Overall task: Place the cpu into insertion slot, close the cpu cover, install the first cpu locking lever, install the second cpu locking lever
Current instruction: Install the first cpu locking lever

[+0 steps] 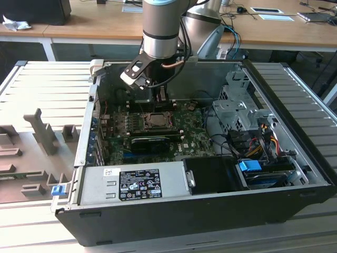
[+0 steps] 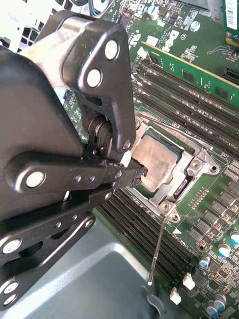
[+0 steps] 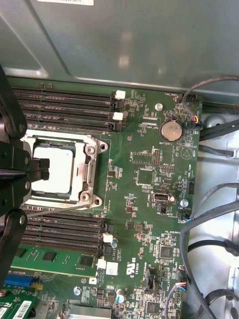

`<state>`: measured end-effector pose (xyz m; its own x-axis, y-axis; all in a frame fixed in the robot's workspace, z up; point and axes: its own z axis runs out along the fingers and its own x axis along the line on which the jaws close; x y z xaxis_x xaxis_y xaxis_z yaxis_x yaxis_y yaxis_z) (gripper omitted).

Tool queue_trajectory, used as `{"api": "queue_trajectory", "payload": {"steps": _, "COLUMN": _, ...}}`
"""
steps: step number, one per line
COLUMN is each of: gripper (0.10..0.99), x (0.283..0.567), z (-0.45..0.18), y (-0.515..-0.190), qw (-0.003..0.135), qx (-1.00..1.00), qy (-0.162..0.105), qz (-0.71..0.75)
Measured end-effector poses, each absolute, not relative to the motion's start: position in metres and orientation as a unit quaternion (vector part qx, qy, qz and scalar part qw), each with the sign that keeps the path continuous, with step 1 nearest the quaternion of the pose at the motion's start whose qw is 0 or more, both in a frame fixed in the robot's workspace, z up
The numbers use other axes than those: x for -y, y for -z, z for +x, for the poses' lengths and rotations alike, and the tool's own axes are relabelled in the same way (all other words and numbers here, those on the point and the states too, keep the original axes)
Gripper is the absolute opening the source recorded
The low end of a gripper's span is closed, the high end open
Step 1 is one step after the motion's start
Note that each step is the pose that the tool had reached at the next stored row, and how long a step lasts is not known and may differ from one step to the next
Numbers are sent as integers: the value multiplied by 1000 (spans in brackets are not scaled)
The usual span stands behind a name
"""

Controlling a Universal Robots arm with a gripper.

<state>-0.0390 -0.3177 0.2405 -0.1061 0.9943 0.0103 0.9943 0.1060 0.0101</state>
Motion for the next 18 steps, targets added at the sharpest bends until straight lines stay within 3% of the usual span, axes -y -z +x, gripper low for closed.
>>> {"api": "queue_trajectory", "payload": {"steps": 18, "gripper": 106, "x": 318, "z": -39, "y": -256, "qw": 0, "qx": 743, "qy": 7, "qz": -669}}
